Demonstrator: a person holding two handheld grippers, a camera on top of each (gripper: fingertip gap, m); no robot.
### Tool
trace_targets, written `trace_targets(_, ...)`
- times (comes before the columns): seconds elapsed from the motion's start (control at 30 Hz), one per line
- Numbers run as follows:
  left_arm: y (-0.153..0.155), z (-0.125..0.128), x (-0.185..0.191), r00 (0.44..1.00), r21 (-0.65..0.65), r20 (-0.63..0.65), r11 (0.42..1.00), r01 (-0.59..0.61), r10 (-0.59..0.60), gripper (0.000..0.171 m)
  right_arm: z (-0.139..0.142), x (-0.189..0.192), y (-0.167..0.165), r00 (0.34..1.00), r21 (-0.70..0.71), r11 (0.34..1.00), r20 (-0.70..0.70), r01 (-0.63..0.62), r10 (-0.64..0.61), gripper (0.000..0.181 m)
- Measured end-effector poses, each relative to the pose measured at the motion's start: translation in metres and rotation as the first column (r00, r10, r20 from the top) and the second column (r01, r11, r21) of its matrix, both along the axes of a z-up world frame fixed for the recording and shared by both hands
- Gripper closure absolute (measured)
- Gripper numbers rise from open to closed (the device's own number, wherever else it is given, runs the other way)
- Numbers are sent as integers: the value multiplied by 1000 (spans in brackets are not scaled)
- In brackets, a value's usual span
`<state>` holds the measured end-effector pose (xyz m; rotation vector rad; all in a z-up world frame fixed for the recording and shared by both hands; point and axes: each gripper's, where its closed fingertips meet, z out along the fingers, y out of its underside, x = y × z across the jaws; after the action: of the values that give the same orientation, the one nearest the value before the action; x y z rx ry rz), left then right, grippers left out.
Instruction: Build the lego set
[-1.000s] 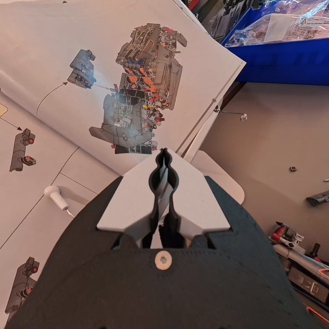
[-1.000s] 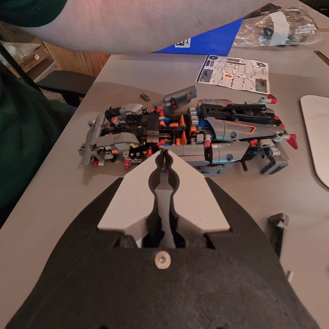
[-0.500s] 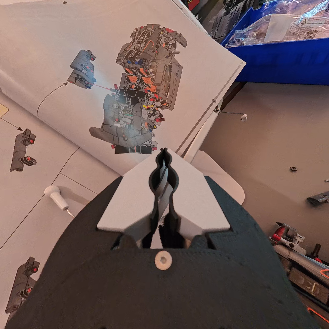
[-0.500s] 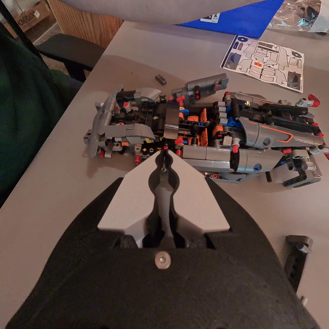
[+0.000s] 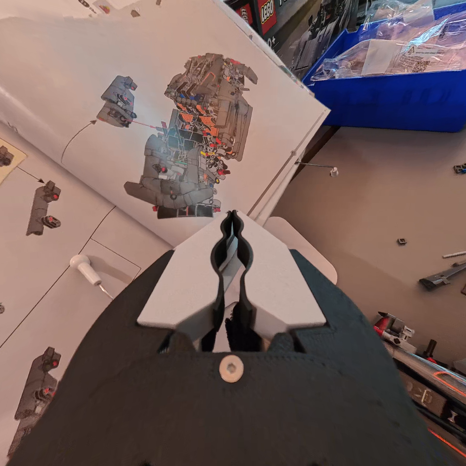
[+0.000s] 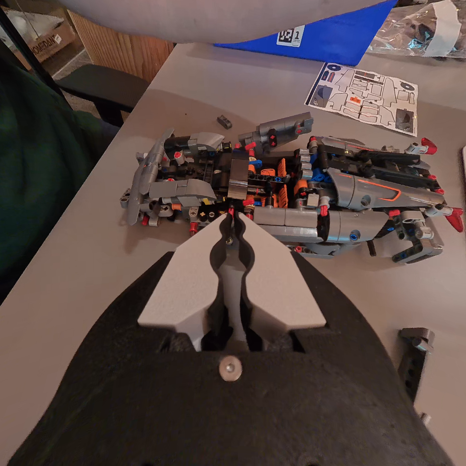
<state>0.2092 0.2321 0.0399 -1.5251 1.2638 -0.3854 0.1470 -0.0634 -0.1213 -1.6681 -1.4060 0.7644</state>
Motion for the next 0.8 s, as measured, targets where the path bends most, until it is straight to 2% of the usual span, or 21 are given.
trace_targets(0.07, -7, 8, -5, 1000, 22, 21, 1000, -4, 4, 171, 1, 1, 1, 1000, 4, 1000, -6, 4, -4, 181)
trace_targets(0.17, -22, 9, -15, 1000, 22, -6, 1000, -1, 1, 158, 1, 1, 1, 1000, 2, 1000, -7, 6, -6, 181)
trace_targets(0.27, -35, 13, -34, 1000, 48, -1, 999, -19, 19, 159, 2, 1, 2, 1000, 3, 1000, -11, 9, -9, 181)
trace_targets(0.37, -49, 6, -61, 999, 28, 0, 998, -48, 48, 162, 4, 3, 4, 1000, 6, 1000, -21, 19, -19, 181)
trace_targets(0.5, -68, -31, -101, 994, -55, -50, 993, -101, 98, 162, 8, 5, 9, 998, 8, 999, -47, 46, -45, 181)
trace_targets(0.67, -100, -82, -142, 993, -259, -45, 959, -119, 112, 159, 14, 12, 18, 992, 5, 995, -85, 99, -98, 178)
trace_targets(0.8, -121, -98, -164, 993, -366, 13, 925, -104, 116, 156, 15, 19, 24, 986, -3, 991, -101, 136, -136, 177)
